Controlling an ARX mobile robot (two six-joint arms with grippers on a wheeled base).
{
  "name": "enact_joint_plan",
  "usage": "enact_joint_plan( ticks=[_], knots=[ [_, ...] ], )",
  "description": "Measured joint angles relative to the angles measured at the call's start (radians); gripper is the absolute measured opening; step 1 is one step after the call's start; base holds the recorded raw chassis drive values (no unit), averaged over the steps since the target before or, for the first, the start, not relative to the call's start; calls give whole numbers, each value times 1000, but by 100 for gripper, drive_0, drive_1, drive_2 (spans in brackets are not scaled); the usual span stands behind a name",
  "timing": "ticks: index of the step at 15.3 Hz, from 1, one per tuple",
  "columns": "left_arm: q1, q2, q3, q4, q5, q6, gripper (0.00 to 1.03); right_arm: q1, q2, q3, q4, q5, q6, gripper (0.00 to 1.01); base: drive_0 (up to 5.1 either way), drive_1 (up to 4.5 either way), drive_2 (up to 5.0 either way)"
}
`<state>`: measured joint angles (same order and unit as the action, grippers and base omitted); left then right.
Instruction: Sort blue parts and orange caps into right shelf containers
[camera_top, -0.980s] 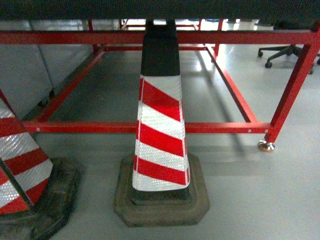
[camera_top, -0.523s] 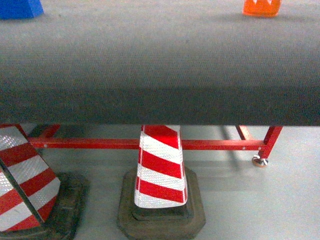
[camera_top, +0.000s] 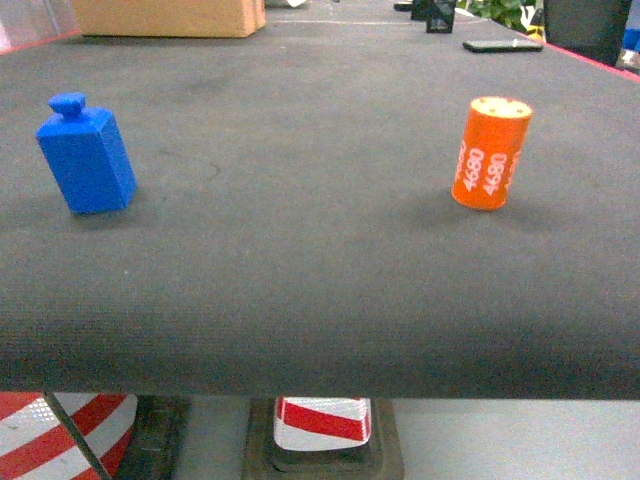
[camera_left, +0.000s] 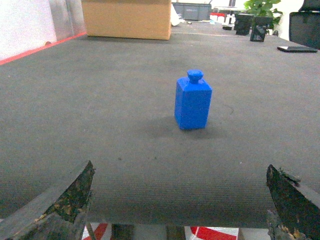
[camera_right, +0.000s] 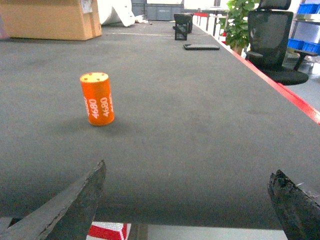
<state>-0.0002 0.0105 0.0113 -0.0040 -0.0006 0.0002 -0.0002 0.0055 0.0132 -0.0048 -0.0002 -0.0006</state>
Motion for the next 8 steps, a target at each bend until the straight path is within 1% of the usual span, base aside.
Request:
enact_joint_plan(
  ticks=[8],
  knots=[
    [0, 0, 0, 0, -2, 0, 98, 0, 0, 0, -2, 0, 1, 98, 0, 0, 0]
  ],
)
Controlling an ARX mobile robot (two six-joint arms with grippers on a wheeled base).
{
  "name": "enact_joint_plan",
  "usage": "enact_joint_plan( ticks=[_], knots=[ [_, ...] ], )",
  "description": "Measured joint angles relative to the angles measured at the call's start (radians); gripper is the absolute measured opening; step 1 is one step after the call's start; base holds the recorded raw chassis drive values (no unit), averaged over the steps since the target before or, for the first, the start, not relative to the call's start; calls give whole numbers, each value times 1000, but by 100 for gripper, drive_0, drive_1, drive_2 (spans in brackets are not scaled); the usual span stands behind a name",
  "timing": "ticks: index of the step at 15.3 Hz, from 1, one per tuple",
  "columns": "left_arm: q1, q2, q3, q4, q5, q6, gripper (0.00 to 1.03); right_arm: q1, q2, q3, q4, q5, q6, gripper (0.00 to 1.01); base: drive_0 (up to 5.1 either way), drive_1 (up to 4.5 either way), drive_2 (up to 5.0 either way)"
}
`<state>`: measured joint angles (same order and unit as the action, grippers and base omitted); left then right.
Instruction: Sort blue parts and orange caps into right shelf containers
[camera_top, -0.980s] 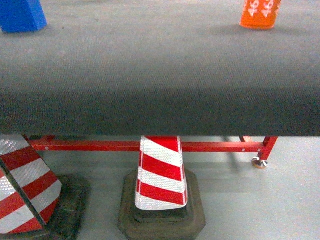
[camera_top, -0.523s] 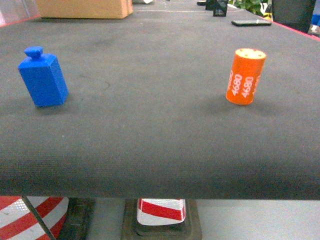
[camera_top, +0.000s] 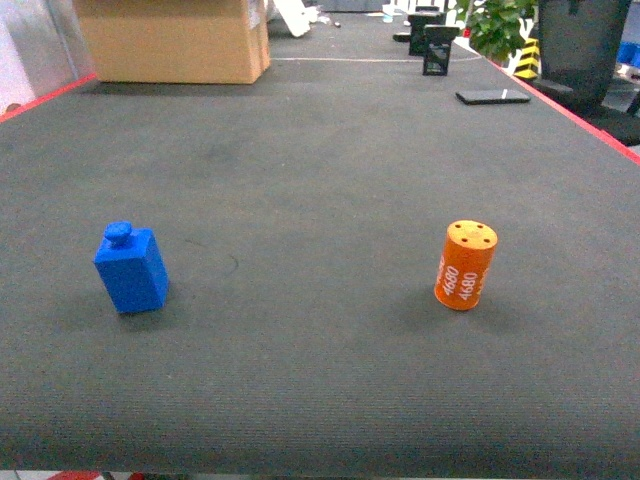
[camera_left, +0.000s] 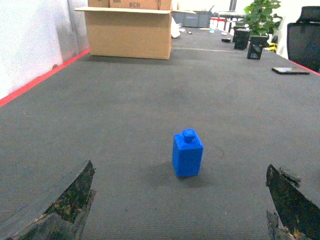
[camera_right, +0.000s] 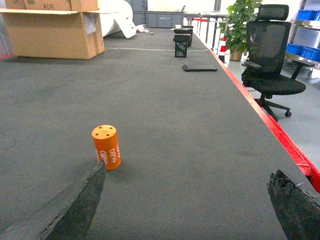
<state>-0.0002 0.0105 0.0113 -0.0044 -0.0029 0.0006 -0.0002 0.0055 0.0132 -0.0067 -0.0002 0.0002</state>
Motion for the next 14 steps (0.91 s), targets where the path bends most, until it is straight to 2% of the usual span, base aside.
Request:
enact_joint_plan(
  ticks=[14],
  knots=[
    [0, 0, 0, 0, 3, 0, 98, 0, 0, 0, 2, 0, 0, 98, 0, 0, 0]
  ],
)
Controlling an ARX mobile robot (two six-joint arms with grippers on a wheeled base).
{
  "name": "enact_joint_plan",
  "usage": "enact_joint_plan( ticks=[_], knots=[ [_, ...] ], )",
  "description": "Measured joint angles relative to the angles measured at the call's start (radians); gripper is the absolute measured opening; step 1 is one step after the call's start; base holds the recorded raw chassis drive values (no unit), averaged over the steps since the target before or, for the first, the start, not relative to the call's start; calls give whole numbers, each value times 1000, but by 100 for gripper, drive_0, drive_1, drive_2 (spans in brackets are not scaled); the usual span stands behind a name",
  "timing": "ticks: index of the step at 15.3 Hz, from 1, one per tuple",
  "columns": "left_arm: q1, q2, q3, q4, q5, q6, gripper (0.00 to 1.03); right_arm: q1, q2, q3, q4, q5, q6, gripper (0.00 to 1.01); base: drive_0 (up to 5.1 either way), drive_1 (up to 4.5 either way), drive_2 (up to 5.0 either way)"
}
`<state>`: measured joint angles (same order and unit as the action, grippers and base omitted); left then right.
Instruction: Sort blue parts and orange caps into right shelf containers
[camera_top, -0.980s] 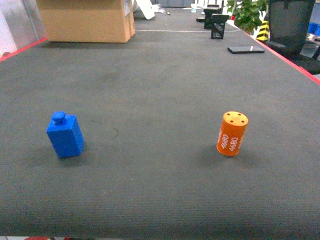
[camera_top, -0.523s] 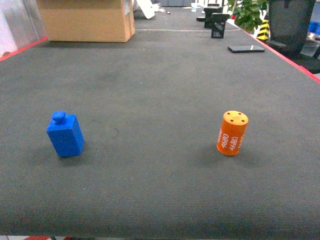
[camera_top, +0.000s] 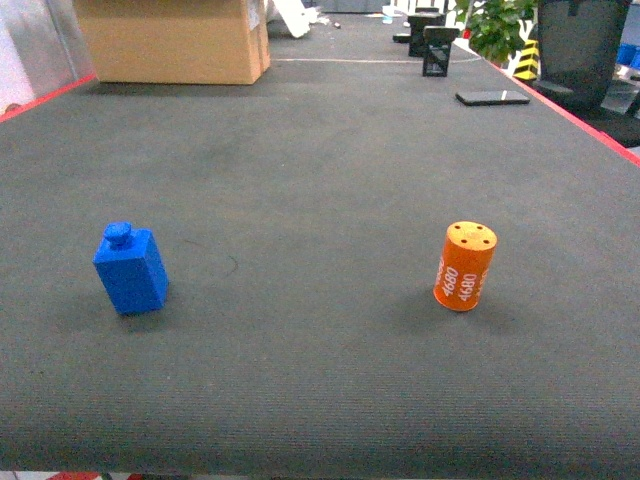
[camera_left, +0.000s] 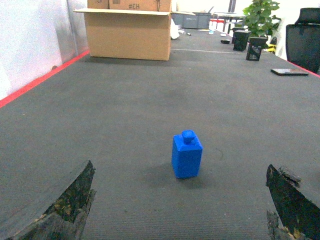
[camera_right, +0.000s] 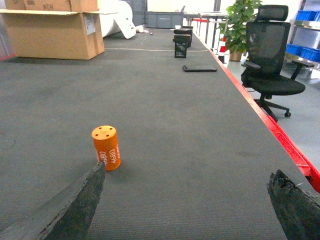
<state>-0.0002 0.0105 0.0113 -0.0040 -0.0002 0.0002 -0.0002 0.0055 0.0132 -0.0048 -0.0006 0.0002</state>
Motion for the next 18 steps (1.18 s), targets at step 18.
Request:
enact_joint_plan(
  ticks=[18],
  knots=[
    [0, 0, 0, 0, 0, 0, 98, 0, 0, 0, 0, 0, 0, 98, 0, 0, 0]
  ],
)
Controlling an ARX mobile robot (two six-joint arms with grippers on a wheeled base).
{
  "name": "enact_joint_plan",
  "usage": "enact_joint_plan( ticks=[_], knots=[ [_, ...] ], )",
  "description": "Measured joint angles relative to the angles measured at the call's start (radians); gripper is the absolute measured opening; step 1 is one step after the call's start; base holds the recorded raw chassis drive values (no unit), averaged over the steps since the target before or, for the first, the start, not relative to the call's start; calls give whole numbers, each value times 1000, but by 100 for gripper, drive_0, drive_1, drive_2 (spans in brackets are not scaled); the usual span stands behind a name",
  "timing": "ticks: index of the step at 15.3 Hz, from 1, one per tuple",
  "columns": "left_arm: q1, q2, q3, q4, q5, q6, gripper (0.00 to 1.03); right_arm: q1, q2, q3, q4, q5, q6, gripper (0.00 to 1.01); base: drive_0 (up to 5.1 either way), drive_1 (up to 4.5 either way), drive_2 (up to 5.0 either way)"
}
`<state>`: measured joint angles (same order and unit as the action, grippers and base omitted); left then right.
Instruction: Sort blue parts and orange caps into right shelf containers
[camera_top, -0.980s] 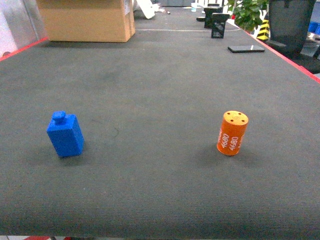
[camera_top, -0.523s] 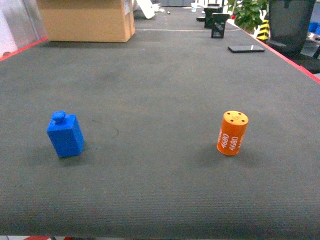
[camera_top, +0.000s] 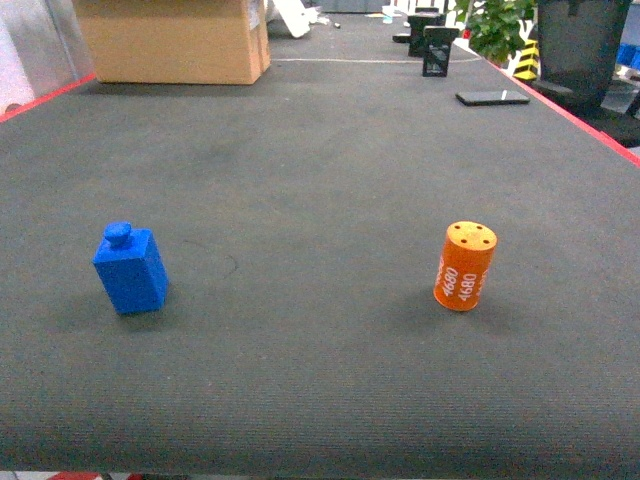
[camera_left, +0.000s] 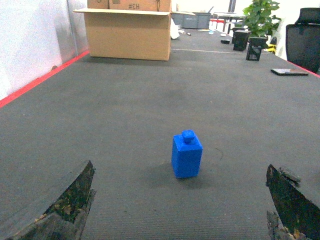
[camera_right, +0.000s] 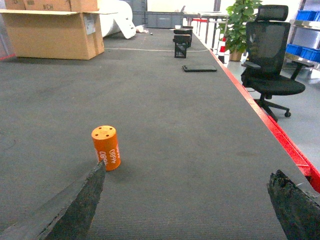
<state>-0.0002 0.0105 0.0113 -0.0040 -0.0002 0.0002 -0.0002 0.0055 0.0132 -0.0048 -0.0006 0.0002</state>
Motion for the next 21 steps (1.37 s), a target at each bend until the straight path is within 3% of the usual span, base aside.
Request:
enact_joint_plan(
  ticks=[4, 5, 6, 7, 8, 9, 10, 12, 13, 15, 21],
  knots=[
    [0, 0, 0, 0, 0, 0, 98, 0, 0, 0, 0, 0, 0, 98, 0, 0, 0],
    [-4, 3, 2, -14, -8, 3, 98, 9, 5, 2, -19, 25, 2, 98, 0, 0, 0],
    [-38, 34, 21, -71, -93, 28, 98, 85, 69, 26, -63, 175, 13, 98, 0, 0, 0],
    [-114, 190, 29, 38, -220, 54, 98, 201, 233, 36, 52, 327, 28, 98, 0, 0, 0],
    [-148, 301, 31, 146, -254, 60, 98, 245, 320, 40, 141, 373, 35, 98, 0, 0, 0],
    [-153, 448, 35, 304, -273, 61, 98, 247, 467, 54, 297, 391, 37, 98, 0, 0, 0],
    [-153, 624, 63, 475, -272, 57, 98, 233, 642, 87, 462, 379, 37, 98, 0, 0, 0],
    [-153, 1056, 209, 846, -233, 40, 98, 229, 1079, 242, 803, 293, 37, 98, 0, 0, 0],
    [-163, 1263, 293, 950, -228, 31, 98, 230, 1278, 332, 886, 256, 37, 98, 0, 0, 0],
    [-184, 1473, 393, 970, -229, 22, 98, 238, 1484, 446, 897, 237, 49, 98, 0, 0, 0],
    [-201, 1733, 574, 974, -227, 3, 98, 283, 1790, 694, 858, 219, 54, 98, 0, 0, 0]
  ],
)
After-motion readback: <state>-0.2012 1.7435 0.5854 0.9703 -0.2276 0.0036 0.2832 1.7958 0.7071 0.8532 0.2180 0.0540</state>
